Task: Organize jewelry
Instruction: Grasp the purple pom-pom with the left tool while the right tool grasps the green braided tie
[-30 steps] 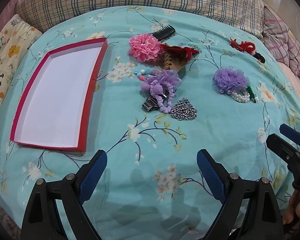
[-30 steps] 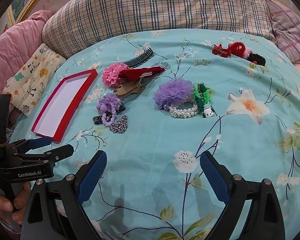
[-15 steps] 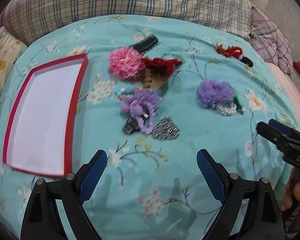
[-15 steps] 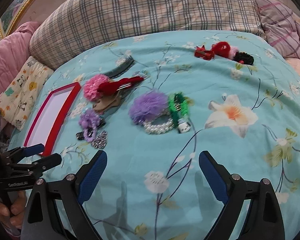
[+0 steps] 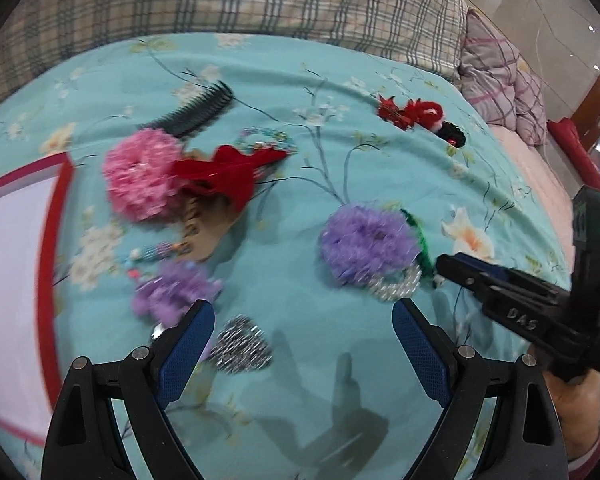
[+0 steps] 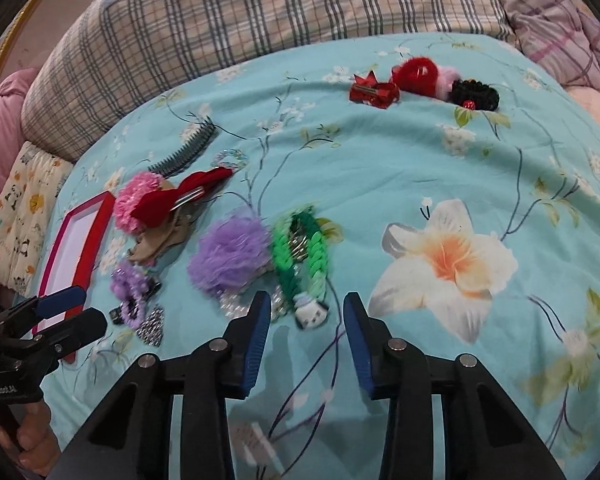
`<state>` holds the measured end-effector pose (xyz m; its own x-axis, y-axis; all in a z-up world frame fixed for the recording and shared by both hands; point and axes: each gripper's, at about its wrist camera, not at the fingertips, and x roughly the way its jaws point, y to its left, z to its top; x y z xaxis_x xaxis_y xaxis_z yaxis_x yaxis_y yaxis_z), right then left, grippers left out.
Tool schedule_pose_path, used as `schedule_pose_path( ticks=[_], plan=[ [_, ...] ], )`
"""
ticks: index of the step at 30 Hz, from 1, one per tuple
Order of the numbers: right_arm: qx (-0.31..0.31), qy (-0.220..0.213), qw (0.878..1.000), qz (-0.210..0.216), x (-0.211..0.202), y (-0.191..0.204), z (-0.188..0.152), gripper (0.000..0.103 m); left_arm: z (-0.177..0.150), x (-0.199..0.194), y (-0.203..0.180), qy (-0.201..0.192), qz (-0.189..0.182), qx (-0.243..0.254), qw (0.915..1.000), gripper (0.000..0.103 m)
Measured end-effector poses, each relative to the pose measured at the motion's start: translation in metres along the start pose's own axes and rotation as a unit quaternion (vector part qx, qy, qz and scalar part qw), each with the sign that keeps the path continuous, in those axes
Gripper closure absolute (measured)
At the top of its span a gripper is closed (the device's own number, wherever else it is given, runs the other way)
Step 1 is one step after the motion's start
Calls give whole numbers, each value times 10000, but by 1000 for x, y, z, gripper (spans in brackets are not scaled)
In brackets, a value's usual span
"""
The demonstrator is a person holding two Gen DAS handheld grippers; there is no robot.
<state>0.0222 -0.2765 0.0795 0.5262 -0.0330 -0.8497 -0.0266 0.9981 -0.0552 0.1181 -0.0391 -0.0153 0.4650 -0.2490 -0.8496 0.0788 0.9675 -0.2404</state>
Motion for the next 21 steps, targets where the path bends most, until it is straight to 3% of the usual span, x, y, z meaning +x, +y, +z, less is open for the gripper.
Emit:
schedule_pose_path(
  ticks=[7,10,12,16,21],
  plan=[
    [111,192,9997,109,27,-13,14,77,28,44,-4,252,-225,75,9994,16],
    [179,354,9987,315,36,-17,15,92,35,60,-3,343,-258,91,9990,18],
    [107,347,9987,358,36,-17,15,94,40,68,-5,363,-290,105,9989,21],
    [57,86,9995,307,20,-19,17,95,50,83,-9,402,-421,147,9982,32],
    [173,-206,9992,289,0,-28,25,96,54,103,-17,536,-666,208,9961,62]
  ],
)
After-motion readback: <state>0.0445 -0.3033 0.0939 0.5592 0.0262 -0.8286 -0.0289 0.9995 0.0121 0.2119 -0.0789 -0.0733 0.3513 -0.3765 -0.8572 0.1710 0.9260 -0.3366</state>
